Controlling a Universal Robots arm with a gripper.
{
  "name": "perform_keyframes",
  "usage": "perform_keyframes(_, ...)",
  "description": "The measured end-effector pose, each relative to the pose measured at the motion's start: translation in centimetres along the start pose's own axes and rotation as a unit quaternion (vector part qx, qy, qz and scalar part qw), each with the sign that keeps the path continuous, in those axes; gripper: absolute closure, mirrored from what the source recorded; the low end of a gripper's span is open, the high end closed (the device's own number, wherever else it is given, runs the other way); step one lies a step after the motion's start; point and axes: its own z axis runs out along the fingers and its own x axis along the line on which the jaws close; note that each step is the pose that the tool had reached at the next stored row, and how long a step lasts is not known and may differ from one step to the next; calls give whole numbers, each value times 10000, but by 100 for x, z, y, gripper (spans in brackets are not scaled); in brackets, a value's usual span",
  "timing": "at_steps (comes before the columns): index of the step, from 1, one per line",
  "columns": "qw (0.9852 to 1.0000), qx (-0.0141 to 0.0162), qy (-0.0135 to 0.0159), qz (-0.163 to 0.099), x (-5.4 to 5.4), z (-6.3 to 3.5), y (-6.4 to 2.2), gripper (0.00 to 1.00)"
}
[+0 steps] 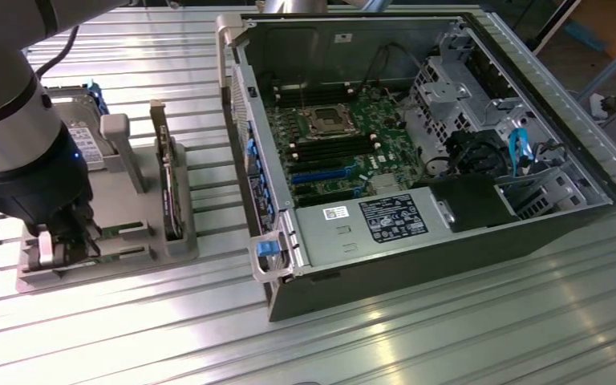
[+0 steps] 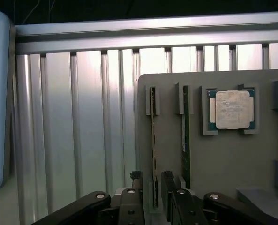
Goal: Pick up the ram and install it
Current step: 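Pick up the ram and move it above insertion slot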
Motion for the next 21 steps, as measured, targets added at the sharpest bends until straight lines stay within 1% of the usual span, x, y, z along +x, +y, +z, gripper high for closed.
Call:
perform_keyframes(10, 10000, 0, 0, 0, -1, 14, 0, 70)
perform_keyframes(21, 10000, -1, 0, 0, -5, 123, -1, 70)
